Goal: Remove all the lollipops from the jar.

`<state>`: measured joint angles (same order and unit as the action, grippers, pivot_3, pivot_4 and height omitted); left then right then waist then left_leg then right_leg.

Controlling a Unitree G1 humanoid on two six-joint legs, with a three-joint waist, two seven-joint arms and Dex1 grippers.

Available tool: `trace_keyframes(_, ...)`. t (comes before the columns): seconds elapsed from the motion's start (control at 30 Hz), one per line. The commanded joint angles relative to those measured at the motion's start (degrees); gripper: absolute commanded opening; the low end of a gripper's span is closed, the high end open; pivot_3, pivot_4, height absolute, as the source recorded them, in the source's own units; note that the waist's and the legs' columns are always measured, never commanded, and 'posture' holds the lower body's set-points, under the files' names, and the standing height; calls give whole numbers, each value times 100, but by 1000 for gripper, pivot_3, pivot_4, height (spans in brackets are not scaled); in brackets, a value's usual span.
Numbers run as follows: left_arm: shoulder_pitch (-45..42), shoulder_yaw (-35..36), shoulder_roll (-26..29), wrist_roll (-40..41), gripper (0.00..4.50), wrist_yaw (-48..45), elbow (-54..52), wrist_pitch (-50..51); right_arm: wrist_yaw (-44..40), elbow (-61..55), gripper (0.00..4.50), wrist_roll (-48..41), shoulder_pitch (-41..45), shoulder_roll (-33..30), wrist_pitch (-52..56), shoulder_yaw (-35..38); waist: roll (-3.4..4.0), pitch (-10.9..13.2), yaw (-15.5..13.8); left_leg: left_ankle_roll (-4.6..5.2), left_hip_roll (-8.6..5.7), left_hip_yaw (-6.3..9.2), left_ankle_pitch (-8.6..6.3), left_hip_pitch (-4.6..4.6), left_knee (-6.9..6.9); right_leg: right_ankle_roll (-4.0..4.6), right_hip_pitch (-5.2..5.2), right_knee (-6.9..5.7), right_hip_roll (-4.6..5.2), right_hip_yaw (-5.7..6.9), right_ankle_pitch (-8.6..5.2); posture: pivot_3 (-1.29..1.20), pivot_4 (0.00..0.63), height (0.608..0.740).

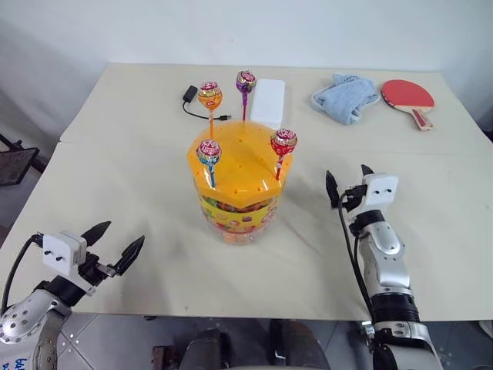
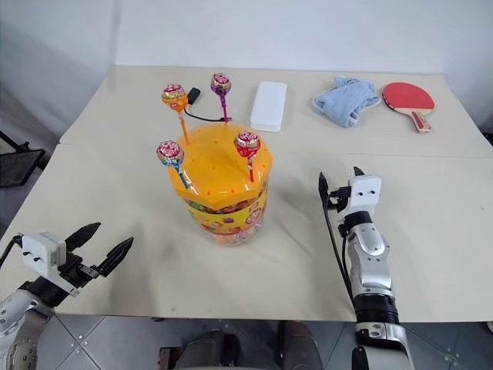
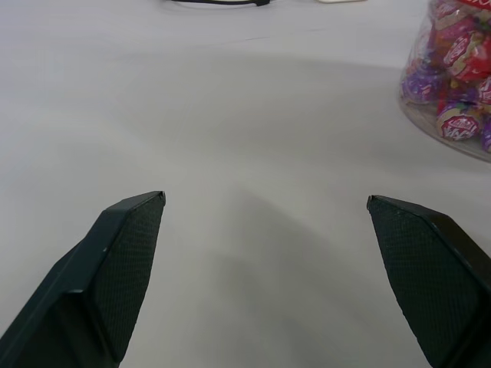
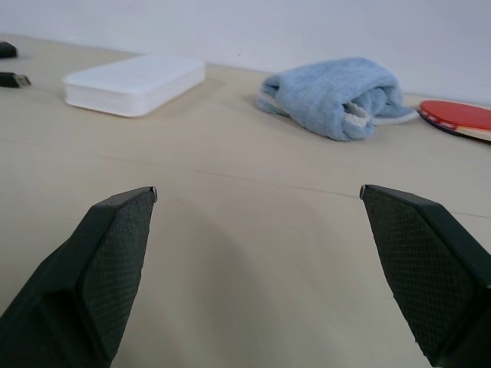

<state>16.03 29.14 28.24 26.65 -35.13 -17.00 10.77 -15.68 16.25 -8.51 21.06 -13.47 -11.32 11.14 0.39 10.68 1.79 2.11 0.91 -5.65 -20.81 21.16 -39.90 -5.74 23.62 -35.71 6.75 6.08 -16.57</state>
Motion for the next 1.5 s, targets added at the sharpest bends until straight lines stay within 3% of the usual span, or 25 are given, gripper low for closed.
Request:
trace_keyframes(0.03, -209, 62, 177, 218, 4500, -57, -8, 155, -405, -408, 4462, -324, -69, -157, -247, 50, 0, 0, -10, 0, 0, 0, 0, 0, 0, 0, 0, 0, 0, 0, 0, 0, 150, 740)
trace_keyframes(0.17, -602, 304, 409, 1202, 4500, -596, -253, 425, -1444, -1182, 4462, -1227, -283, -496, 93, 112, 0, 0, -15, 1, -1, 6, 0, 1, -2, 0, -3, 0, 2, 3, 0, 0, 150, 740)
trace_keyframes(0.37, -1651, 689, 1709, 2927, 4500, -1393, -155, 1676, -3602, -3083, 4462, -3871, -1285, -2187, 1904, 969, 6, 5, -93, 2, 0, 30, 0, 8, -3, -1, -12, 11, 2, 13, 1, 0, 150, 740)
trace_keyframes(0.43, -1897, 648, 2003, 3117, 4500, -1632, 32, 1920, -3867, -3442, 4462, -4383, -1597, -2607, 2325, 1267, 9, 4, -109, 5, 0, 29, -1, 0, -3, -2, -22, 18, 2, 13, 1, 0, 150, 740)
trace_keyframes(0.57, -2240, 369, 2462, 3169, 4500, -2313, 331, 2232, -4272, -4348, 4462, -5169, -2063, -2828, 2554, 1745, 9, 4, -35, 4, 3, 24, -2, -8, 0, -2, -26, 18, -7, 12, 1, 0, 150, 740)
trace_keyframes(0.83, -3089, -528, 2394, 3614, 4500, -2590, -502, 2674, -5772, -3914, 4462, -4339, -2993, -2954, 1813, 2135, -2, 3, -185, 6, -7, 15, -2, -2, -5, -13, -23, 22, -8, 1, 7, 0, 150, 740)
trace_keyframes(1.03, -3974, -1122, 1657, 3550, 4500, -1850, -836, 2550, -5950, -3779, 4462, -4310, -2895, -2965, 1856, 2058, -2, 3, -204, 7, -8, 16, 3, -8, -14, -19, -30, 16, -10, -2, 10, 0, 150, 740)
trace_keyframes(1.23, -4136, -1670, 1174, 3073, 4500, -1770, -793, 2337, -5724, -4086, 4462, -4448, -2680, -2760, 1886, 1872, -2, 3, -204, 5, -10, 9, 5, -7, -14, -18, -25, 14, -30, -4, 10, 0, 150, 740)
trace_keyframes(1.33, -4246, -1787, 1023, 2957, 3868, -1790, -660, 2263, -5580, -4240, 4500, -4597, -2558, -2753, 1979, 1873, -2, 3, -226, 7, -12, 9, 7, -7, -18, -18, -26, 14, -34, -4, 10, 0, 150, 740)
trace_keyframes(1.5, -4424, -1976, 869, 2806, 2269, -1811, -494, 2247, -5380, -4563, 4500, -4765, -2462, -2686, 2075, 1744, -2, 3, -319, 8, -16, 10, 7, -6, -19, -19, -27, 14, -33, -3, 10, 0, 150, 740)
